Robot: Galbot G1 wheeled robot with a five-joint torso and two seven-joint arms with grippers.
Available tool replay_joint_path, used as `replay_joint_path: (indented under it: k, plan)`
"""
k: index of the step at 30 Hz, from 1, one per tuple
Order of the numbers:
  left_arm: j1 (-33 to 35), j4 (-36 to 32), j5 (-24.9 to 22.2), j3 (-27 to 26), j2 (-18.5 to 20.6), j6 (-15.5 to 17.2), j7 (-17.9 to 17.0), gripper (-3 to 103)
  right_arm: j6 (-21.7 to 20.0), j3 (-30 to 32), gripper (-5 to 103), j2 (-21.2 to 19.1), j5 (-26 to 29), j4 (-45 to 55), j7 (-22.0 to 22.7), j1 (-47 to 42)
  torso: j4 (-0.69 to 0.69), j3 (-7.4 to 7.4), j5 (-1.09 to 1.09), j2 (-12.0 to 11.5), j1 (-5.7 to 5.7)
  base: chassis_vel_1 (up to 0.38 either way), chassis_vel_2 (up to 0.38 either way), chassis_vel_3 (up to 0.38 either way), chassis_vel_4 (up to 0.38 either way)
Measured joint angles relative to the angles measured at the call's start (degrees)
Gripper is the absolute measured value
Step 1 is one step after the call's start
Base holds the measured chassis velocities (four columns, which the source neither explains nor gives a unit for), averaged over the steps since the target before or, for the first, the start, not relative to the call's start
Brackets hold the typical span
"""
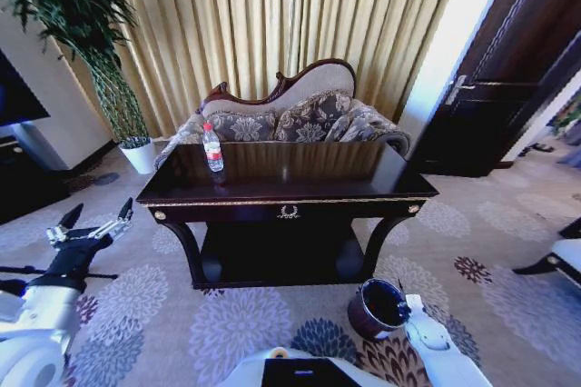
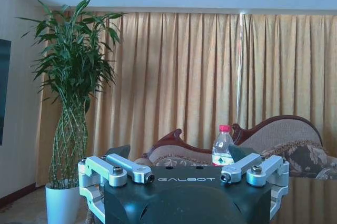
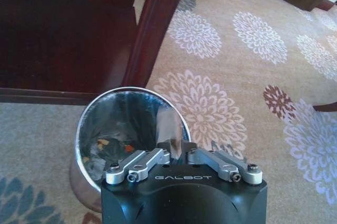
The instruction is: Move to the front of the table and place the trash on the table into the trash bin.
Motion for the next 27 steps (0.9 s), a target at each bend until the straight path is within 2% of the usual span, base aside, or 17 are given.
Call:
replay_joint_path:
  k: [2, 3, 5, 6, 10, 12, 13, 14, 15, 16, 18, 22, 27]
  plan:
    - [0.0, -0.1, 0.0, 0.0, 0.0, 0.0, 0.0, 100, -0.7, -0.4, 20, 0.2, -0.3, 1.1, 0.0, -0.2, 0.0, 0.0, 0.0, 0.0, 0.0, 0.0, 0.0, 0.0, 0.0]
    - [0.0, -0.1, 0.0, 0.0, 0.0, 0.0, 0.0, 100, -0.7, -0.4, 20, 0.2, -0.3, 1.1, 0.0, -0.2, 0.0, 0.0, 0.0, 0.0, 0.0, 0.0, 0.0, 0.0, 0.0]
    - [0.0, -0.2, 0.0, 0.0, 0.0, 0.0, 0.0, 100, -1.9, -0.9, 31, 0.2, -0.3, 2.3, 0.0, -0.3, 0.01, 0.0, 0.0, 0.0, 0.0, 0.0, 0.0, 0.0, 0.0]
    - [0.0, -0.2, 0.0, 0.0, 0.0, 0.0, 0.0, 100, -1.9, -0.9, 31, 0.2, -0.3, 2.3, 0.0, -0.3, 0.01, 0.0, 0.0, 0.0, 0.0, 0.0, 0.0, 0.0, 0.0]
    - [0.1, -0.2, 0.0, -0.2, -0.1, 0.0, 0.0, 100, -2.2, -1.2, 52, 0.1, -0.3, 2.9, 0.0, -0.4, 0.01, 0.0, 0.0, 0.0, 0.0, 0.0, 0.0, 0.0, 0.0]
    - [0.1, -0.2, 0.0, -0.2, 0.0, 0.0, 0.0, 100, -2.2, -1.2, 52, 0.1, -0.3, 2.9, 0.0, -0.4, 0.01, 0.0, 0.0, 0.0, 0.0, 0.0, 0.0, 0.0, 0.0]
    - [0.1, -0.3, 0.0, -0.2, 0.0, 0.0, 0.0, 100, -2.2, -1.2, 58, 0.0, -0.3, 2.9, -0.1, -0.4, 0.0, 0.0, 0.0, 0.0, 0.0, 0.0, 0.0, 0.0, 0.0]
    - [0.1, -0.3, 0.0, -0.2, 0.0, 0.0, 0.0, 100, -2.2, -1.2, 58, 0.0, -0.3, 2.9, -0.1, -0.4, 0.0, 0.0, 0.0, 0.0, 0.0, 0.0, 0.0, 0.0, 0.0]
    - [0.2, -0.3, 0.0, -0.2, 0.0, 0.1, 0.0, 100, -2.2, -1.2, 69, 0.0, -0.2, 2.9, -0.1, -0.4, 0.01, 0.0, 0.0, 0.0, 0.0, 0.0, 0.0, 0.0, 0.0]
    - [0.2, -0.3, 0.0, -0.2, -0.1, 0.1, 0.0, 100, -2.2, -1.2, 74, 0.0, -0.2, 2.9, -0.1, -0.5, 0.0, 0.0, 0.0, 0.0, 0.0, 0.0, 0.0, 0.0, 0.0]
    - [0.2, -0.4, 0.0, -0.1, -0.1, 0.1, 0.0, 100, -2.2, -1.1, 74, 0.0, -0.2, 2.9, -0.1, -0.5, 0.0, 0.0, 0.0, 0.0, 0.0, 0.0, 0.0, 0.0, 0.0]
    - [0.2, -0.5, 0.0, 0.0, -0.1, 0.1, 0.0, 100, -2.2, -1.0, 96, 0.1, -0.1, 2.9, -0.2, -0.6, 0.0, 0.0, 0.0, 0.0, 0.0, 0.0, 0.0, 0.0, 0.0]
    - [0.2, -0.6, -0.1, 0.0, -0.1, 0.2, 0.0, 100, -2.5, -0.9, 100, 0.1, 0.1, 3.2, -0.3, -0.6, 0.0, 0.0, 0.0, 0.0, 0.0, 0.0, 0.0, 0.0, 0.0]
